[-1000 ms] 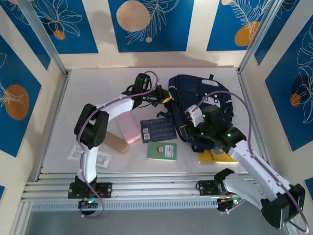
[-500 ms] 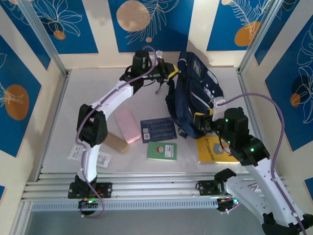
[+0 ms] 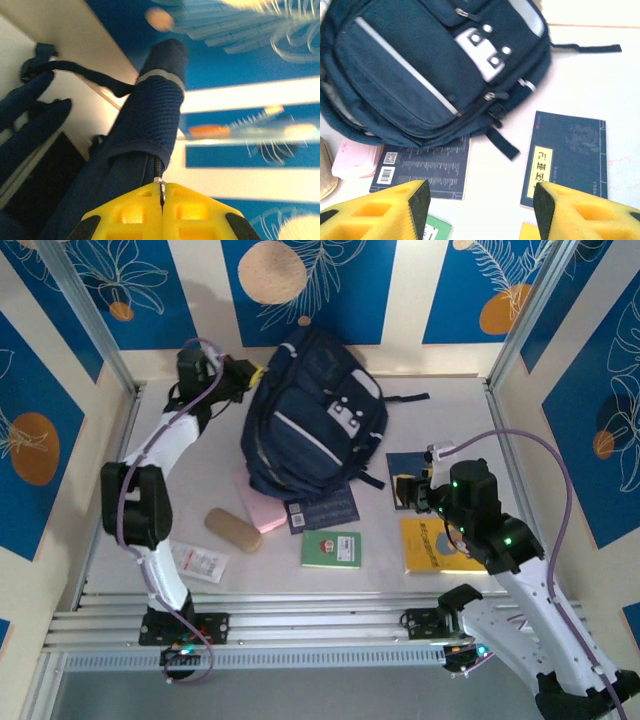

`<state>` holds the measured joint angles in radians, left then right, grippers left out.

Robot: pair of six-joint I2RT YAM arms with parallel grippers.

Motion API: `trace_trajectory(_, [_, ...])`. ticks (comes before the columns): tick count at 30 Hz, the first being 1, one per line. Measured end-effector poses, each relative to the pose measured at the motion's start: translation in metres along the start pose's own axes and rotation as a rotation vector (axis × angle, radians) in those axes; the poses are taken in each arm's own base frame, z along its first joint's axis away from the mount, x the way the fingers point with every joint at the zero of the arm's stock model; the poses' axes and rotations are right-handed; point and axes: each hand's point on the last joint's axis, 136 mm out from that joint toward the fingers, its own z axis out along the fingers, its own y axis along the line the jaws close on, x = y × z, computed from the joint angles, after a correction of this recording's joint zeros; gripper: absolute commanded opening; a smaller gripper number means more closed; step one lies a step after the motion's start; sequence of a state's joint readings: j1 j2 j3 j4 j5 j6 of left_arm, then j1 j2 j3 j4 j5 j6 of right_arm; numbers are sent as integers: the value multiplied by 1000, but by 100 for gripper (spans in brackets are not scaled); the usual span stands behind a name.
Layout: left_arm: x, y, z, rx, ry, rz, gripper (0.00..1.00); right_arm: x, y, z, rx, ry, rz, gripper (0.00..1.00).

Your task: Pack the student bag

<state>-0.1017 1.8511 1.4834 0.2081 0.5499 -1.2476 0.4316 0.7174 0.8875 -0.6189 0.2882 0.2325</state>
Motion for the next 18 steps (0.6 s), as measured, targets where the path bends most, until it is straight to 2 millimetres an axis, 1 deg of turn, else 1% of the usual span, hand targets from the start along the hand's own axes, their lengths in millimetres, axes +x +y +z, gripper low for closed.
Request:
trace_trajectory(1, [-9,14,-13,-32,-42,-11,0,2,0,5,3,17,12,59])
trace_trajectory(2, [-17,26,-24,-65,-76,-21,4,6,-1,11,8,44,25,59])
trace_trajectory(3, [-20,33,-28,-86,-90,-22,12,10,-1,16,13,67,36,58])
trace_trajectory(4, [-25,48,-33,-144,-102,-13,25,16,-1,25,21,113,51,56])
trace_trajectory(5, [-25,57,-36,-184,-102,-9,35,18,-2,29,26,139,61,55])
trace_trajectory(7, [-17,69,-37,-254,-68,5,44,25,-1,43,34,206,80,54])
trace_trajectory(9, [-10,72,-39,-331,-24,48,50,28,0,49,44,257,96,54])
trace_trajectory(11, [-6,67,-44,-392,5,130,55,26,0,53,50,270,108,57])
trace_trajectory(13, [-2,56,-53,-453,21,236,58,23,1,56,55,278,131,61])
trace_trajectory(15, [9,48,-62,-495,48,322,62,22,2,58,57,300,159,63])
trace_trajectory(18, [34,41,-75,-516,102,390,67,21,6,72,48,358,210,66])
